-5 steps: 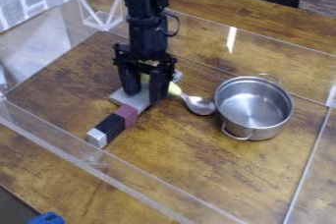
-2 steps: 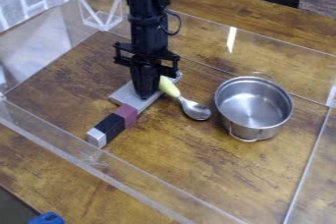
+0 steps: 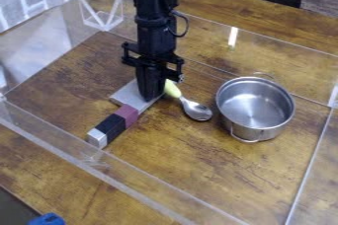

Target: Move the toy knife to the left side of the table

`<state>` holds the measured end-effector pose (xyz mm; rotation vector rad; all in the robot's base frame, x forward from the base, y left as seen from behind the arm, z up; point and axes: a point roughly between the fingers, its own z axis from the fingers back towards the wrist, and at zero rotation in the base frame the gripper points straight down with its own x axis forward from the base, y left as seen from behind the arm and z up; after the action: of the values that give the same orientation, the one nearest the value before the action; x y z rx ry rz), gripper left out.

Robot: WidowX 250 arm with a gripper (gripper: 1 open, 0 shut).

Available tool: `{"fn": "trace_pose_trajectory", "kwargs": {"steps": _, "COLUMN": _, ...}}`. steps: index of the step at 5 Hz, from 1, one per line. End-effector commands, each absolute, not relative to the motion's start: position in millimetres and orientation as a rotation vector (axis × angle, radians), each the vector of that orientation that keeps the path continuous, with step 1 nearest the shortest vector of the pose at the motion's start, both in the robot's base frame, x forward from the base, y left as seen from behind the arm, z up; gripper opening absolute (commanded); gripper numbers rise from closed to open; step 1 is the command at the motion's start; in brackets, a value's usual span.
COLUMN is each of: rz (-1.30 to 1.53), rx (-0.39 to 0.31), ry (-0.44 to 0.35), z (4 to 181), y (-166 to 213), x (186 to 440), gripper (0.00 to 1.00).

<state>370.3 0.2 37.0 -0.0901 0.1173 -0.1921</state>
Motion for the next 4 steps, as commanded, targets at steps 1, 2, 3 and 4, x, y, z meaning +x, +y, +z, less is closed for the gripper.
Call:
{"fn": "trace_pose_trajectory", "kwargs": {"steps": 1, "rz": -0.196, "rx": -0.086, "ry": 0.08, "z": 48.5, "y": 14.7, "x": 374.6, "gripper": 0.0}}
{"fn": "trace_pose_trajectory", "kwargs": {"steps": 2, "rz": -0.246, "rx": -0.073, "ry": 0.048, "z": 65.0, "y": 22.4, "x": 377.4, "gripper": 0.0}}
{"fn": "trace_pose_trajectory", "kwargs": {"steps": 3, "rz": -0.249, "rx": -0.06, "ry": 0.014, "z": 95.2, "y": 38.0, "x": 371.9, "gripper": 0.0}}
{"fn": "trace_pose_trajectory", "kwargs": {"steps": 4, "rz": -0.221, "rx": -0.044, "ry": -0.025, "z": 125.3, "y": 66.8, "x": 367.7, "gripper": 0.0}}
